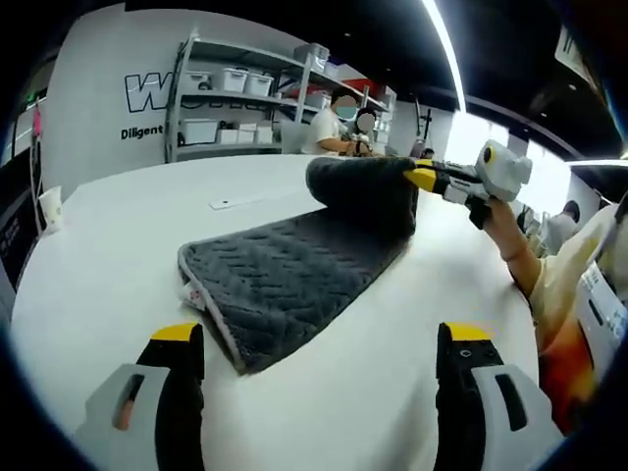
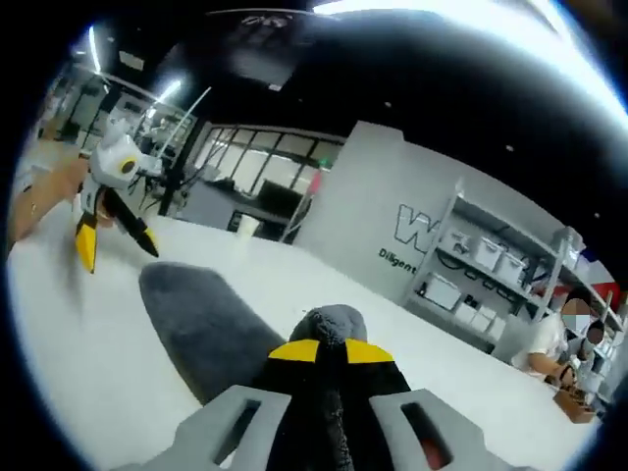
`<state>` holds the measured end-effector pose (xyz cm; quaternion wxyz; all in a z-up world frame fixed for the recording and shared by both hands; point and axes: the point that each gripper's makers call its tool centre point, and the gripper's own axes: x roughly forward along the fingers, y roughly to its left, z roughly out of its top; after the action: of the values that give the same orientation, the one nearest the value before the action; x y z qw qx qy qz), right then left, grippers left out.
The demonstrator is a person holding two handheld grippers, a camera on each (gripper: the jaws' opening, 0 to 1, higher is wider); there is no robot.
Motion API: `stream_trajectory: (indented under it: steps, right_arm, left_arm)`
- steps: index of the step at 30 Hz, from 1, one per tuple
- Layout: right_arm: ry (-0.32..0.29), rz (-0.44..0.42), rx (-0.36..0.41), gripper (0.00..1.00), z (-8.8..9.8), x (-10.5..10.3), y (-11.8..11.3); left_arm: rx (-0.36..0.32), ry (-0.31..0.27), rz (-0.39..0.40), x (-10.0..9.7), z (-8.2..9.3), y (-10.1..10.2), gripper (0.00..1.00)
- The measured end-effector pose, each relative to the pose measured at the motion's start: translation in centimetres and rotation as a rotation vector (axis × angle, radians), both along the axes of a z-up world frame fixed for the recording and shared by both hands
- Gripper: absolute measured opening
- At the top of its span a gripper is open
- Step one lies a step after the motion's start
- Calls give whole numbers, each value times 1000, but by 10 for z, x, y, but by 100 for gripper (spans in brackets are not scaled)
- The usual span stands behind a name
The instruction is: Open the folded towel by lifting each exposed corner and separating the folded layers until the towel lies flat within the target outline without major curled edges
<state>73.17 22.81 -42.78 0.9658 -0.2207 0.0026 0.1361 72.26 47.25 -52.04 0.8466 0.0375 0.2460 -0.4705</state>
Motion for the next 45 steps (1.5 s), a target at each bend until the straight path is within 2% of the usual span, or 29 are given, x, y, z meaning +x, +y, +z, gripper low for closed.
stream_trajectory:
  steps: [17, 22, 29, 45]
  right_arm:
    - [-107, -181, 130, 0, 29, -18, -75]
    - [-131, -232, 137, 0, 32, -24, -95]
    - [-123, -294, 164, 0, 27, -31, -119]
    - [-51, -411, 176, 0, -2, -41, -161]
  left_arm:
    - [6, 1, 2, 0, -2, 1, 97]
    - [10, 3, 5, 0, -3, 1, 97]
    - [12, 6, 5, 0, -4, 1, 97]
    - [20, 9, 8, 4, -5, 4, 96]
